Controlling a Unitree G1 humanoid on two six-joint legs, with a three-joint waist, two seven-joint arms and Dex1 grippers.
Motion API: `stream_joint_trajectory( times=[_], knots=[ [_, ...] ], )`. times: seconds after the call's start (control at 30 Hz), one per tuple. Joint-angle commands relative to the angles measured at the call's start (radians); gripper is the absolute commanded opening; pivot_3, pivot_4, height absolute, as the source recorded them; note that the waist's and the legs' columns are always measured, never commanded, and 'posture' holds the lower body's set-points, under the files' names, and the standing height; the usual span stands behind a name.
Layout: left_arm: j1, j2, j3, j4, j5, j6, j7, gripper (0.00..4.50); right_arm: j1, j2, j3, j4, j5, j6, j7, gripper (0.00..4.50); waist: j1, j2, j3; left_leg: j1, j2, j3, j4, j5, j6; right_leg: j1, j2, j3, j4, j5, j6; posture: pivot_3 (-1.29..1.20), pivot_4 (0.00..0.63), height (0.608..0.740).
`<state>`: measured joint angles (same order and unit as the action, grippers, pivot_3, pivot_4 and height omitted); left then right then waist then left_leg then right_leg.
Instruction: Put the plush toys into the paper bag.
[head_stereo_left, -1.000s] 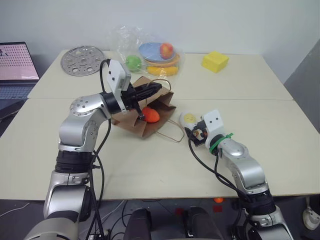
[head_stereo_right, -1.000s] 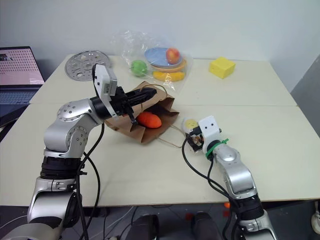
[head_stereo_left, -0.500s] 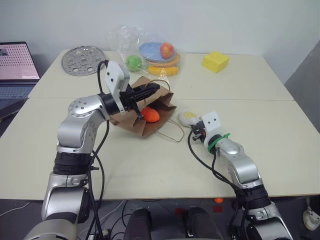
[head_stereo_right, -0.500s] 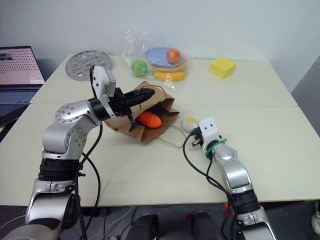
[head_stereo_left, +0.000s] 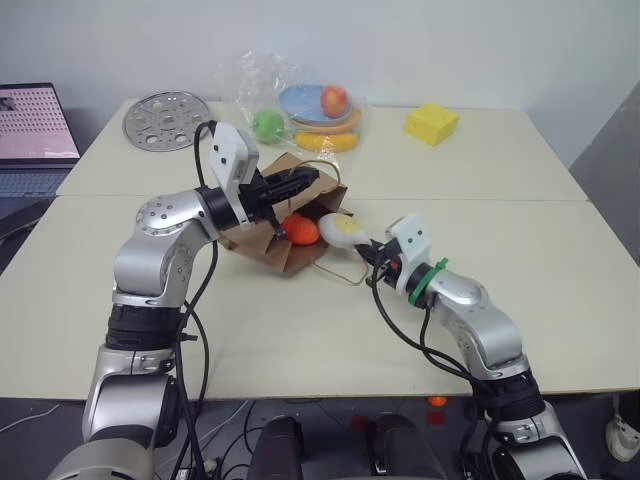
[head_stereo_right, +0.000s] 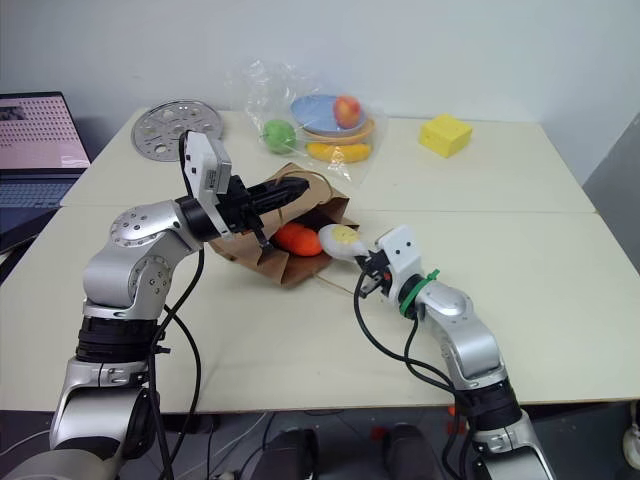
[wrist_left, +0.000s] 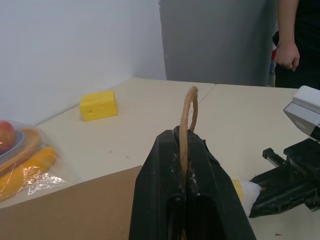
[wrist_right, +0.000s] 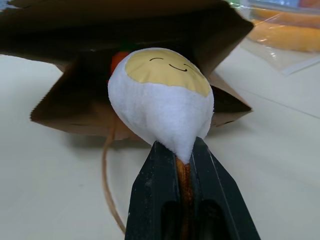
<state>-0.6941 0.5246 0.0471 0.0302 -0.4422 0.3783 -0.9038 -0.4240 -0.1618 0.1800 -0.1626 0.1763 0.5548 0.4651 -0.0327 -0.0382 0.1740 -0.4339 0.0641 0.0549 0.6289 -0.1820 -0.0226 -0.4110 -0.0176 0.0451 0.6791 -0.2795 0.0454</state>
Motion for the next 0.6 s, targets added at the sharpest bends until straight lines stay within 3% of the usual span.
stream_joint_trajectory(
  times=[0.03, 0.23, 0.6],
  knots=[
    [-0.018, 0.000, 0.012, -0.034, 0.001, -0.022, 0.008, 0.00, -0.096, 0.062, -0.009, 0.057, 0.017, -0.010, -0.026, 0.03, -0.001, 0.000, 0.000, 0.000, 0.000, 0.000, 0.000, 0.000, 0.000, 0.000, 0.000, 0.000, 0.000, 0.000, 0.000, 0.00, 0.150, 0.740],
    [-0.028, -0.005, 0.005, -0.028, 0.001, -0.026, 0.004, 0.00, -0.241, 0.161, -0.044, 0.263, 0.046, -0.023, -0.034, 0.03, 0.001, 0.000, 0.000, 0.000, 0.000, -0.001, 0.000, 0.000, 0.000, 0.000, 0.000, -0.001, 0.000, 0.000, 0.000, 0.00, 0.150, 0.740],
    [-0.014, -0.005, 0.004, -0.063, -0.019, -0.004, -0.003, 0.00, -0.489, 0.282, -0.098, 0.707, 0.035, -0.242, -0.056, 0.03, 0.000, 0.000, 0.000, 0.000, 0.000, -0.001, -0.001, 0.000, 0.000, 0.000, 0.000, -0.001, 0.001, 0.000, 0.000, 0.00, 0.150, 0.740]
  ],
)
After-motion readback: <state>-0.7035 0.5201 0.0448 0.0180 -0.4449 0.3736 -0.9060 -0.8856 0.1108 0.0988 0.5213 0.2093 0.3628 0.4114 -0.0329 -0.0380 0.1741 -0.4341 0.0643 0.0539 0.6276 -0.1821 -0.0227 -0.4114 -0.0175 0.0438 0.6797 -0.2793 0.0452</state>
